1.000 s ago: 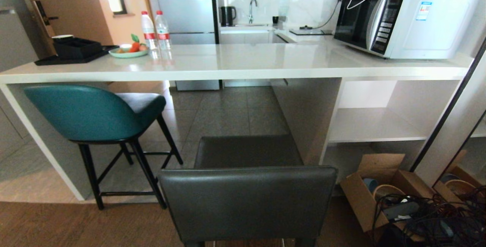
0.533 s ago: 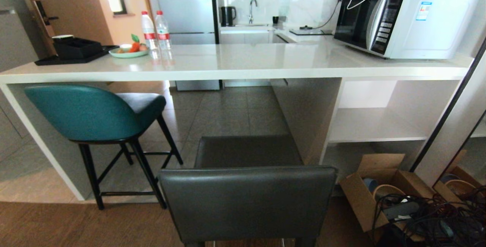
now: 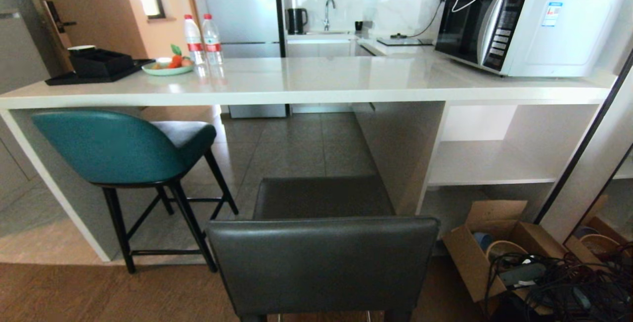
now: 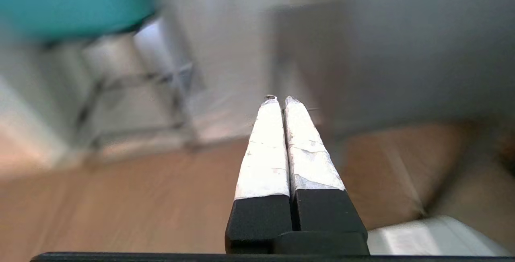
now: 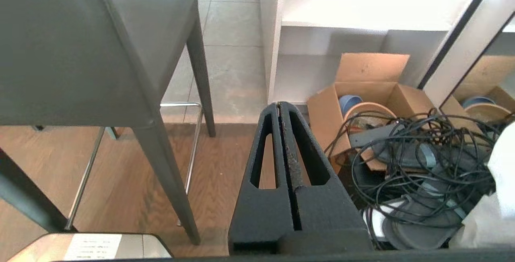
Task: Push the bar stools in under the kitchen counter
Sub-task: Pull the blue chair out from under the dining table
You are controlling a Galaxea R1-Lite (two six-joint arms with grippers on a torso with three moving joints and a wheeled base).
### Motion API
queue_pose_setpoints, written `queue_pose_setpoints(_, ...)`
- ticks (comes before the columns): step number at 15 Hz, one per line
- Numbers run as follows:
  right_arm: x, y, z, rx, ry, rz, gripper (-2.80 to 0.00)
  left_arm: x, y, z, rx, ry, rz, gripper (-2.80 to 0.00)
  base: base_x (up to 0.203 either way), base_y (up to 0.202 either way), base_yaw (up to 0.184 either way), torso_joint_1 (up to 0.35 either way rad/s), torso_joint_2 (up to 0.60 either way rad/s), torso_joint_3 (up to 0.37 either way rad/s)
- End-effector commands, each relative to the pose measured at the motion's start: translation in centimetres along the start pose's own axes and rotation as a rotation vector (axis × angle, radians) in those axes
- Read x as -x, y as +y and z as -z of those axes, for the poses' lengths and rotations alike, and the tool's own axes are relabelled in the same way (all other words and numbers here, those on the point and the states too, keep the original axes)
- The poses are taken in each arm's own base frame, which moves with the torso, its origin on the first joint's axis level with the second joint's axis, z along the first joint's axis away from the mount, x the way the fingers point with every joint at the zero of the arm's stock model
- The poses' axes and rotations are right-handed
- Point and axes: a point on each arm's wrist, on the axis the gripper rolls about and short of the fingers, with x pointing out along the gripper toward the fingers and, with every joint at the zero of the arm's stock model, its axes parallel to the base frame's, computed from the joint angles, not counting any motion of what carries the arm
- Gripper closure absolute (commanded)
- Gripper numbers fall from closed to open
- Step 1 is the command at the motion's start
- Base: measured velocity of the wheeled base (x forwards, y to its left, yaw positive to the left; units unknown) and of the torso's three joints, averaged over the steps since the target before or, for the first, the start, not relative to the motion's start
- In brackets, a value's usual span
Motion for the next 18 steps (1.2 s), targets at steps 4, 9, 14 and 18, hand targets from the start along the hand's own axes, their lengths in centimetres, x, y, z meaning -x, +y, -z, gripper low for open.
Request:
queue_pose_setpoints(4, -0.1, 0.0, 0.2, -0.03, 0.01, -0.005, 0.0, 0.0, 0.0, 0.1, -0.032, 0.002, 0.024, 0.0, 0.0, 0.0, 0.0, 0.0, 0.0, 0.0)
queue_pose_setpoints(9, 0.0, 0.0, 0.2, -0.034, 0.009, -0.004, 0.0, 1.4, -0.7, -0.3, -0.066, -0.116, 0.226, 0.0, 0.0, 0.0, 0.0, 0.0, 0.0, 0.0)
queue_pose_setpoints(14, -0.1, 0.0, 0.2, -0.042, 0.011, -0.002, 0.0, 1.4, -0.1, 0.3, -0.051, -0.046, -0.056, 0.0, 0.0, 0.0, 0.0, 0.0, 0.0, 0.0)
queue_pose_setpoints(18, -0.1, -0.1, 0.1, -0.083, -0.011, 0.052, 0.0, 1.2, 0.1, 1.4, 0.003, 0.028, -0.161, 0.0, 0.0, 0.0, 0.0, 0.0, 0.0, 0.0)
